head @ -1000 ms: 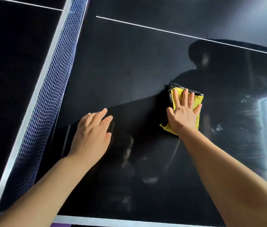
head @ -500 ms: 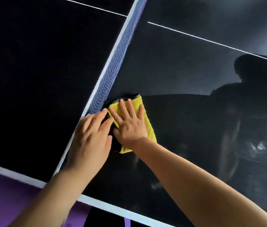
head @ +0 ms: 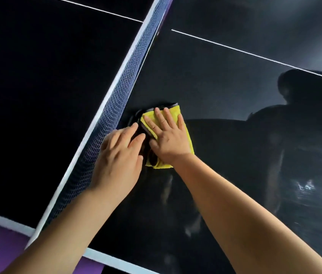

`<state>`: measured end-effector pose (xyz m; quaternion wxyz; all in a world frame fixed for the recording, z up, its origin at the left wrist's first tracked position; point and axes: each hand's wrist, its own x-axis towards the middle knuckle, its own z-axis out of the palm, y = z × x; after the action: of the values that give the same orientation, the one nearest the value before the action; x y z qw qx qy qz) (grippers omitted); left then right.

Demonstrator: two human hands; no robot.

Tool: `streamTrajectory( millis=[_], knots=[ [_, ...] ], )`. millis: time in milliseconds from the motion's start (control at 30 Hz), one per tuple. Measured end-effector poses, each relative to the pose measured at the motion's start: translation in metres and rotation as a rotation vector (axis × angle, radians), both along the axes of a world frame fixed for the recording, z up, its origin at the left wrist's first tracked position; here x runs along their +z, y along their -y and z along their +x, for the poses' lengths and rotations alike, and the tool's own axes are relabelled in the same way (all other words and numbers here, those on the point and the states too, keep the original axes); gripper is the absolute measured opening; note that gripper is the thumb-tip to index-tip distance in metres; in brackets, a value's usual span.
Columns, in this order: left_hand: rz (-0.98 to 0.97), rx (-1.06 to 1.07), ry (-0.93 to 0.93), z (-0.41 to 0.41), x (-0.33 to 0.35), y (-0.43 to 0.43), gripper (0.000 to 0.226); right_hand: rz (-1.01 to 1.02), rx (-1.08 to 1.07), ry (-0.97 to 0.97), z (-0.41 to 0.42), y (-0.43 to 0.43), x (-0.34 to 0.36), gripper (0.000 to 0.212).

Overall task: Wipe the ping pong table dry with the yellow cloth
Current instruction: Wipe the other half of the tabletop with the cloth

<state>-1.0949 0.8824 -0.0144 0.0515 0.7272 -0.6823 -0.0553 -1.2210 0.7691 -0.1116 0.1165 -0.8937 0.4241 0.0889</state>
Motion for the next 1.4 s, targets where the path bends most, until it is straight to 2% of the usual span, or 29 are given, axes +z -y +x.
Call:
streamTrajectory(
  millis=[467,600,767,933,1233,1400],
  knots=[
    [0.031,-0.159,-0.061,-0.129,-0.041,0.108,0.053,-0.061,-0.657,-0.048,-0.274,0.130,0.001,0.072],
    [0.024,-0.165,-0.058,-0.120,-0.043,0.109,0.052,-0.055,-0.772,-0.059,-0.286,0.139,0.001,0.069],
    [-0.019,-0.114,-0.068,-0.081,-0.035,0.103,0.052,-0.015,-0.866,-0.084,-0.248,0.128,0.005,0.067],
    [-0.038,-0.079,-0.060,-0.036,-0.025,0.096,0.054,-0.041,-0.659,-0.050,-0.154,0.100,0.000,0.076],
    [-0.085,-0.042,-0.053,0.038,-0.006,0.079,0.052,0.008,-0.168,-0.002,0.033,0.047,-0.005,0.073],
    [-0.062,-0.022,-0.033,0.056,0.003,0.080,0.047,0.027,0.092,-0.043,0.083,0.034,-0.004,0.072]
  ],
)
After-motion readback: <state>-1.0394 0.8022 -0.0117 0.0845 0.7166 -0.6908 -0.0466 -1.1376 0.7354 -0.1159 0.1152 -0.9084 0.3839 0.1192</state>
